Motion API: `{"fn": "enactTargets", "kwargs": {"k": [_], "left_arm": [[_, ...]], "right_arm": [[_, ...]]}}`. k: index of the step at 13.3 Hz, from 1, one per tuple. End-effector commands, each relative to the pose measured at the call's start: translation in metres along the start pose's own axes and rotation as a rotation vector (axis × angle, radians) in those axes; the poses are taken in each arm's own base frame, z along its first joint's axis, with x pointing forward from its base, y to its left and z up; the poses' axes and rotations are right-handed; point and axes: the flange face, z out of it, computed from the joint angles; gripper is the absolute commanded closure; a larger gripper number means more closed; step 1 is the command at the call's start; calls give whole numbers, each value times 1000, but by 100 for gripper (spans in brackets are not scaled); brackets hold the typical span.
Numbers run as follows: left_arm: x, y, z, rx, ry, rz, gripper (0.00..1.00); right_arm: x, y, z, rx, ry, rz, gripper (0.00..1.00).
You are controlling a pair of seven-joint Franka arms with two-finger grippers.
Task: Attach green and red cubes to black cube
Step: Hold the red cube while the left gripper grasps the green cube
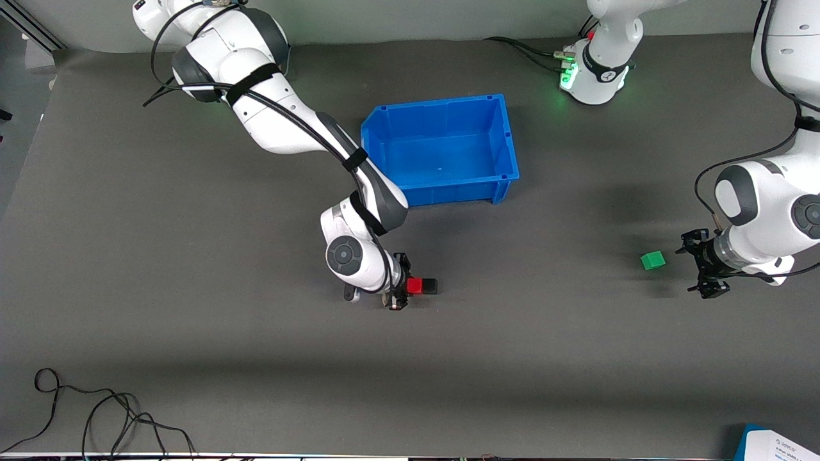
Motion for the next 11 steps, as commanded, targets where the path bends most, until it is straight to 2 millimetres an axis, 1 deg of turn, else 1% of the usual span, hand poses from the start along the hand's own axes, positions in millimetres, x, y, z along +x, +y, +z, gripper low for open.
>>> {"fn": "enactTargets", "kwargs": {"k": [1,2,4,6,9,11], "left_arm": [[-1,-7,14,37,11,-83,1],[-7,-9,20,51,11,-90,1],[-22,-10,25,64,19,-103,1],[-23,-14,29,102,31,-95,1],[-22,-20,33,148,69,-75,2],[-22,-22,34,160,81,-91,3]], "right_arm": [[-12,-6,-7,26,-25,16,82],[-17,-7,-12,33,-37,15,82],[-24,-10,-23,47,-58,25,82],[-27,-10,-26,51,-64,30,82],[-33,-5,-25,43,-75,26,82],[-40,-3,-29,40,-91,20,82]]}}
